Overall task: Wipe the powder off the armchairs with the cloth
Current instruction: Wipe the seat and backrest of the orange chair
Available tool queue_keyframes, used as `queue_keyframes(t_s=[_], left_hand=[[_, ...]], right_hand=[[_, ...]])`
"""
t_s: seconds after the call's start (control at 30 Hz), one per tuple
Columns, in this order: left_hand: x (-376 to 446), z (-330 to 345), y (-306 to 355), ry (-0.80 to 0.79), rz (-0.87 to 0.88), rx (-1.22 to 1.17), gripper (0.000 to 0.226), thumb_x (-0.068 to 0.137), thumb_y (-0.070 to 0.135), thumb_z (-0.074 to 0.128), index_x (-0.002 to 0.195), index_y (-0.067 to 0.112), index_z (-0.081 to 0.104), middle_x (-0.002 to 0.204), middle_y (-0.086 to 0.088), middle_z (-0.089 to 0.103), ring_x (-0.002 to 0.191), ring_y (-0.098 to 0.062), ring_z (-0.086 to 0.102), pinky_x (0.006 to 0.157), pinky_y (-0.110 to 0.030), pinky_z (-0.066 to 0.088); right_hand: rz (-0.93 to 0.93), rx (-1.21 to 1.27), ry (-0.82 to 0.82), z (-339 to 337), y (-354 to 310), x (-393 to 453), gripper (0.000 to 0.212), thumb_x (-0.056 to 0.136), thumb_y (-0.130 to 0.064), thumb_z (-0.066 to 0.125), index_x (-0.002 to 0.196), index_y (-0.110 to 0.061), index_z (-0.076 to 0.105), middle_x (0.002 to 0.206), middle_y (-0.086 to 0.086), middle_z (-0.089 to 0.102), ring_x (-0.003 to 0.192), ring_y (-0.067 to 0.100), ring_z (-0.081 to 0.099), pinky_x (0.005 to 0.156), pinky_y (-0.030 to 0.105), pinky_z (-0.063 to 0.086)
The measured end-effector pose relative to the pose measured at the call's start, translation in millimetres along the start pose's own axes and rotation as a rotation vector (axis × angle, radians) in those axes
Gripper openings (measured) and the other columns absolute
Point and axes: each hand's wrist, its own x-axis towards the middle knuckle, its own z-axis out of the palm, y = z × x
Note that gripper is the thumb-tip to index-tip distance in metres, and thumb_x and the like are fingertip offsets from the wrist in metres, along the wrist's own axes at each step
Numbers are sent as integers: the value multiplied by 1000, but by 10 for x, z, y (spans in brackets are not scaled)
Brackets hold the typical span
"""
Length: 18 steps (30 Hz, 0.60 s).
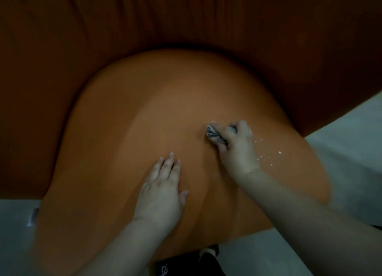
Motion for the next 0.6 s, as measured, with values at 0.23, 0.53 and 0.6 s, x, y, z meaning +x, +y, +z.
queue_keyframes(t_s=[0.23, 0.53, 0.6], left_hand=[[142, 18, 201, 62, 37, 17, 68, 96, 44, 46, 153, 30, 11, 160, 13, -8, 147, -12, -7, 119, -32, 10], [434, 71, 335, 39, 13, 40, 69, 96, 44, 46, 153, 29, 10, 160, 11, -7, 147, -15, -6, 119, -35, 10], [427, 66, 351, 18, 9, 41, 69, 97, 44, 45, 153, 28, 8, 160, 11, -8, 147, -15, -7, 119, -36, 11]], right_hand=[[163, 28, 180, -359, 474, 66, 39, 91, -19, 64, 129, -25, 61, 108, -3, 37, 106, 18, 43, 94, 23, 33], [-139, -103, -54, -276, 571, -351, 40, 83, -17, 60, 122, -22, 65, 106, 17, 51, 90, 32, 47, 79, 34, 41], [-52, -140, 30, -388, 749, -150, 35, 87, -20, 51, 119, -16, 67, 105, 18, 50, 92, 35, 48, 79, 35, 41]])
